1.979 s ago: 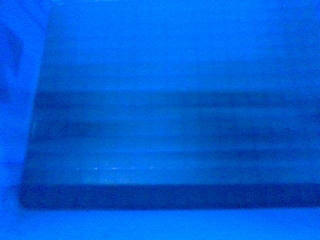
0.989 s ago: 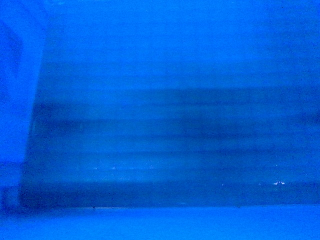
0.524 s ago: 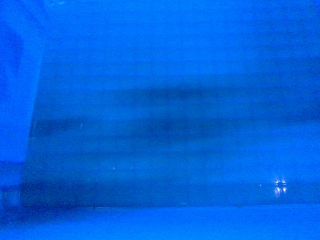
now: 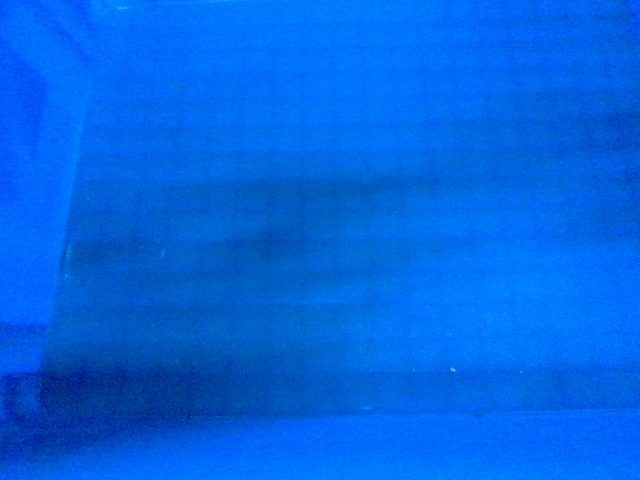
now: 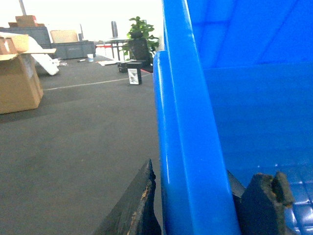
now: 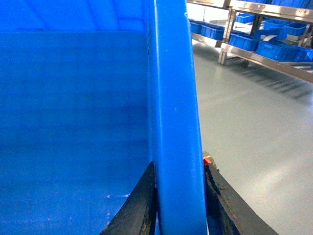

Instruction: Place box next to blue box on left shelf

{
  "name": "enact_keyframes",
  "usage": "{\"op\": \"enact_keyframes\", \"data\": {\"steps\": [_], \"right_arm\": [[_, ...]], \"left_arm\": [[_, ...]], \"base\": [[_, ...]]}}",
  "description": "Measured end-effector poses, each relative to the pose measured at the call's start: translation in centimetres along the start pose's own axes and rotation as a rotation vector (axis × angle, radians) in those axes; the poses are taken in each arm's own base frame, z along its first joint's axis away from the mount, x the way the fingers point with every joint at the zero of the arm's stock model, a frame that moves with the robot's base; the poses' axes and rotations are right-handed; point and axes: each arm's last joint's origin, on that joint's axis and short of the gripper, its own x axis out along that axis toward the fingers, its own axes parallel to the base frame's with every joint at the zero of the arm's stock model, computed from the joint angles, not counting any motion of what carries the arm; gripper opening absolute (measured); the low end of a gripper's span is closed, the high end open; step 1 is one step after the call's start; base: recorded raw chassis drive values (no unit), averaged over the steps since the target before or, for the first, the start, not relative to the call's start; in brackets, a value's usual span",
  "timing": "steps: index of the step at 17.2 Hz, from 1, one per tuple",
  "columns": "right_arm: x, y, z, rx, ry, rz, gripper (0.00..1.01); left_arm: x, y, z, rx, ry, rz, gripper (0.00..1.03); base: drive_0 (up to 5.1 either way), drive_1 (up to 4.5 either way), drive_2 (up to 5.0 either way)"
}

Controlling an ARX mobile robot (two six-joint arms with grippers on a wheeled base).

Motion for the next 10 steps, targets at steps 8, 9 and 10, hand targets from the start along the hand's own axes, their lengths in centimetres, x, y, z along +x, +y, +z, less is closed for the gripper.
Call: {"op": "enact_keyframes", "data": {"steps": [8, 9, 10], "right_arm": [[0.00, 0.00, 0.00, -0.001, 0.000, 0.000, 0.21], [0.00, 0.00, 0.00, 0.000, 0.000, 0.000, 0.21], [0.00, 0.00, 0.00, -0.001, 0.000, 0.000, 0.21]], "left_arm": [[0.00, 0.00, 0.00, 0.000, 0.000, 0.000, 0.31], [0.00, 0.00, 0.00, 0.000, 0.000, 0.000, 0.31], [0.00, 0.00, 0.00, 0.000, 0.000, 0.000, 0.31]], "base": [[-1.7, -1.70, -1.7], [-1.5, -1.51, -1.5], [-1.5, -1.51, -1.5]]}}
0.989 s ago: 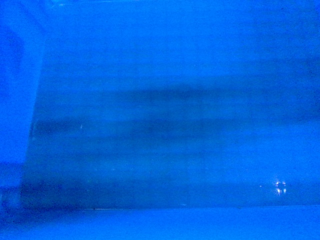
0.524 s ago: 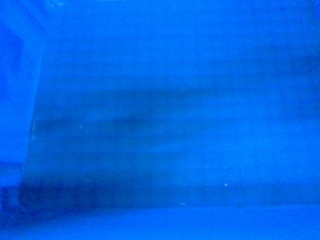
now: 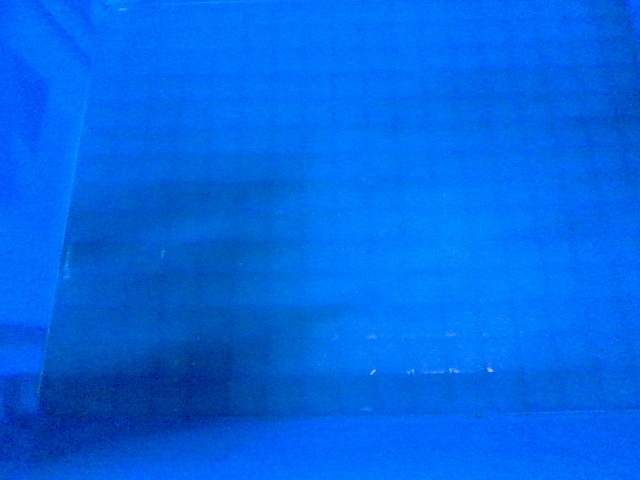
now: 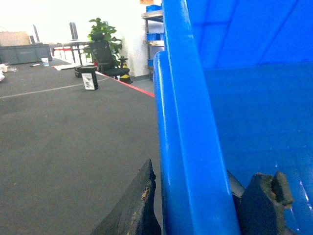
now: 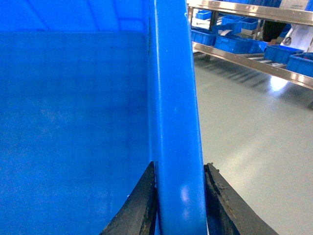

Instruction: Place box next to blue box on left shelf

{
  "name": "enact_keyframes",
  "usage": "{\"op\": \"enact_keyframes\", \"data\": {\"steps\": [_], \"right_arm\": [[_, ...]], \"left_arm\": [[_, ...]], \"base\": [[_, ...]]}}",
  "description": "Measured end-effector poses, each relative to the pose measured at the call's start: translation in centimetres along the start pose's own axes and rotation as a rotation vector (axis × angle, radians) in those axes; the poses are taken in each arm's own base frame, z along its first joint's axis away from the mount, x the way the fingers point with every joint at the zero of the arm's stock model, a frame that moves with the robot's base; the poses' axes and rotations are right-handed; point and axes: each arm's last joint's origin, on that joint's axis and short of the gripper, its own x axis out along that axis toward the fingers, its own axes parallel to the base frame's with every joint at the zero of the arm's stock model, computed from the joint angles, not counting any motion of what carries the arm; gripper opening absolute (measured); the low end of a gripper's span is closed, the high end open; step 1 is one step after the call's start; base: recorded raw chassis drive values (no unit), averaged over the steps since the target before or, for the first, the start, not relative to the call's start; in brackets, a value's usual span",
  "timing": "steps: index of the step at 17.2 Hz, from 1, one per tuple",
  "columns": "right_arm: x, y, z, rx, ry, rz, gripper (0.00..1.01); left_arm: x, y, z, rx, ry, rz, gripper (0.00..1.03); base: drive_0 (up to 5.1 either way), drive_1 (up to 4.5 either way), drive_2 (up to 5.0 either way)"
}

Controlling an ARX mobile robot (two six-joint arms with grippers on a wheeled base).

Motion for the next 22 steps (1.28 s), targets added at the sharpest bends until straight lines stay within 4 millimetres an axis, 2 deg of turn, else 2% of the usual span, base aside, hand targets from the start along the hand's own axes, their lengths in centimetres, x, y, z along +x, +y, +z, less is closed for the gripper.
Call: {"op": "enact_keyframes", "data": {"steps": [22], "right_arm": [[0.00, 0.00, 0.01, 0.000, -0.001, 0.000, 0.21]], "left_arm": [[0.00, 0.00, 0.01, -0.001, -0.001, 0.000, 0.31]], "base": [[-1.5, -1.51, -1.5]]}}
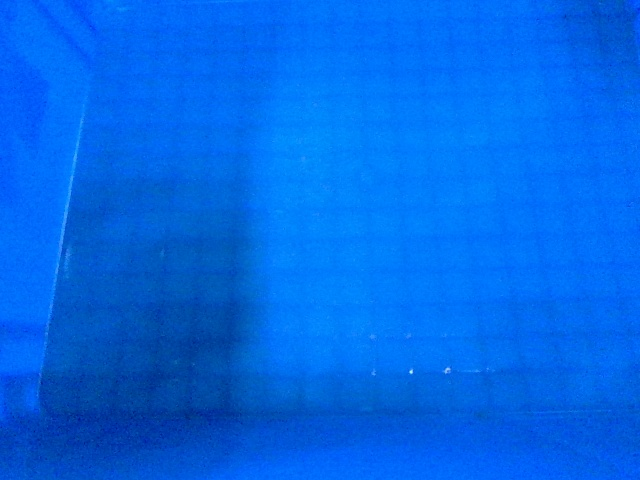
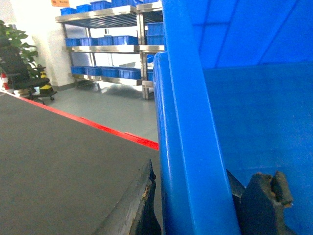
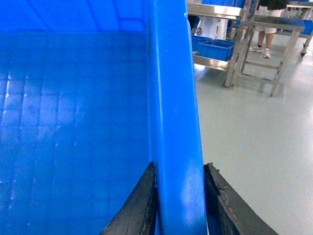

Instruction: Place box next to blue box on left shelf

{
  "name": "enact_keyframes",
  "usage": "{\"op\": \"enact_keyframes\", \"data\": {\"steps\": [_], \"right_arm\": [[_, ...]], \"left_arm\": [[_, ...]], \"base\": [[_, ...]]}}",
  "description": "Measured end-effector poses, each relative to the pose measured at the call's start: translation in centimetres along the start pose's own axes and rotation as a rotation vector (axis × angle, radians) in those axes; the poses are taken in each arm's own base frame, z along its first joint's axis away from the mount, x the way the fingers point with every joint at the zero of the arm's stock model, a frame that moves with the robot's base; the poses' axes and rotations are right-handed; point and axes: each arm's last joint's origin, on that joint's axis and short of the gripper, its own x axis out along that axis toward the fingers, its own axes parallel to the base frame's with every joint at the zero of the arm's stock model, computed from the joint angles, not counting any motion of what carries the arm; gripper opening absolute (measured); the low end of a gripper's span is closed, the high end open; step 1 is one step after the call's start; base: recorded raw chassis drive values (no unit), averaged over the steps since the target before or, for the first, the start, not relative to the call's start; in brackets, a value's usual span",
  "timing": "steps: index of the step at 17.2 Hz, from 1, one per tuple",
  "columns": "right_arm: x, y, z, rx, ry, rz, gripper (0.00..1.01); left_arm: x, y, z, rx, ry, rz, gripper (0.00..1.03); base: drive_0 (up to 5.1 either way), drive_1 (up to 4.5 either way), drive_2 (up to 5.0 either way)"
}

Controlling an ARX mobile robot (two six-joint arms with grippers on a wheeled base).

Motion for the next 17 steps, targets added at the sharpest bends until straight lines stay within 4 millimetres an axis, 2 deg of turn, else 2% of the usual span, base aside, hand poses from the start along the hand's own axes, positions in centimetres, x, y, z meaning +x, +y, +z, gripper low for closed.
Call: {"op": "enact_keyframes", "data": {"steps": [17], "right_arm": [[0.00, 0.00, -0.01, 0.000, 0.001, 0.000, 0.21]], "left_arm": [[0.00, 0.00, -0.01, 0.000, 0.001, 0.000, 0.31]], "base": [[-1.5, -1.54, -1.5]]}}
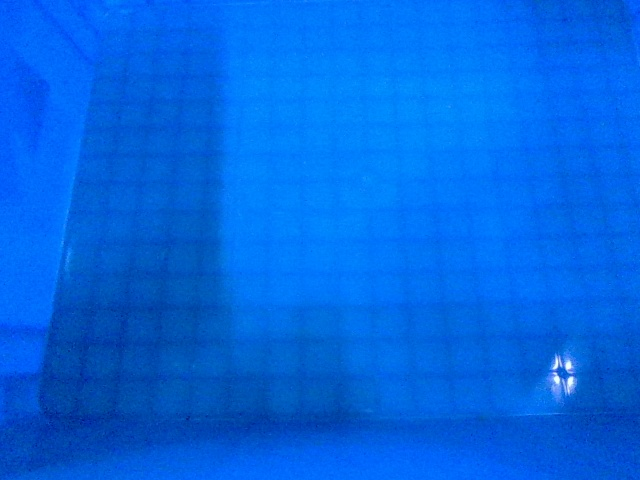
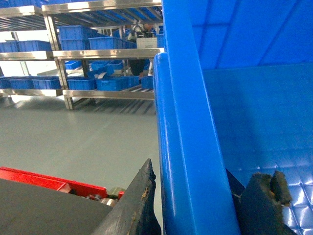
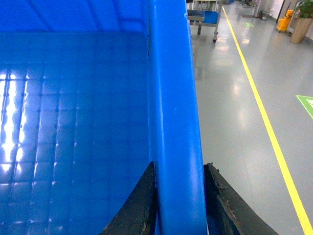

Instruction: Place box next to blue box on left shelf

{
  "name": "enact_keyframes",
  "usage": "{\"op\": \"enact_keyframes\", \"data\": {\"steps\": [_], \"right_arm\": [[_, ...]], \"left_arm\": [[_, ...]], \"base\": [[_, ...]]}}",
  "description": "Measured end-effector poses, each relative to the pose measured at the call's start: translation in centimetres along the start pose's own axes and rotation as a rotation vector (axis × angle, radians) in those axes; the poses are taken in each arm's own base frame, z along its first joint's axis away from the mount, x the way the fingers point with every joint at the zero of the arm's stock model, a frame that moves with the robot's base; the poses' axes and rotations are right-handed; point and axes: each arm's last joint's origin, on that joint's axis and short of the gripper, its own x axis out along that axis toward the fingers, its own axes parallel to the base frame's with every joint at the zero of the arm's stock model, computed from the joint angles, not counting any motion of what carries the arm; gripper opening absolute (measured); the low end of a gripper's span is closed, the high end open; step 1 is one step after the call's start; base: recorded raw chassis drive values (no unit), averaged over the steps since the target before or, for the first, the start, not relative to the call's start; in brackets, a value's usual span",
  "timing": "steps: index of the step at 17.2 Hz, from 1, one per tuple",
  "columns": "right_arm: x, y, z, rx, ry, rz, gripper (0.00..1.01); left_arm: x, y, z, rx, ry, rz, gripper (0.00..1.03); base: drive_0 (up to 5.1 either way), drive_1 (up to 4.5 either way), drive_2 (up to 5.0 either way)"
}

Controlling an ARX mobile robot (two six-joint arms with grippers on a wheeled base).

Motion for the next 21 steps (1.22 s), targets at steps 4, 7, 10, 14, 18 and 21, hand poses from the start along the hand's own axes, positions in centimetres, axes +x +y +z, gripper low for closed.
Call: {"op": "enact_keyframes", "data": {"steps": [4, 7, 10, 14, 18, 21], "right_arm": [[0.00, 0.00, 0.00, -0.001, 0.000, 0.000, 0.21], [0.00, -0.01, 0.00, 0.000, 0.000, -0.002, 0.21], [-0.05, -0.03, 0.05, -0.002, -0.003, -0.005, 0.21], [-0.09, -0.04, 0.10, -0.001, -0.007, -0.005, 0.21], [-0.10, -0.05, 0.14, 0.000, -0.010, -0.004, 0.21], [-0.10, -0.05, 0.11, -0.001, -0.008, -0.004, 0.21]], "left_arm": [[0.00, 0.00, 0.00, 0.000, 0.000, 0.000, 0.31], [0.00, 0.00, -0.01, 0.000, 0.001, 0.000, 0.31], [-0.01, -0.04, -0.01, 0.000, 0.001, -0.003, 0.31], [-0.04, -0.01, 0.08, -0.002, -0.005, -0.001, 0.31], [-0.04, -0.01, 0.13, -0.003, -0.010, -0.001, 0.31], [-0.04, -0.01, 0.08, -0.002, -0.005, -0.001, 0.31]], "base": [[-1.6, -1.64, -1.6], [-0.8, -0.81, -0.8], [0.0, 0.00, 0.0], [0.0, 4.30, -4.4], [-0.1, 4.25, -4.4], [0.0, 4.33, -4.3]]}}
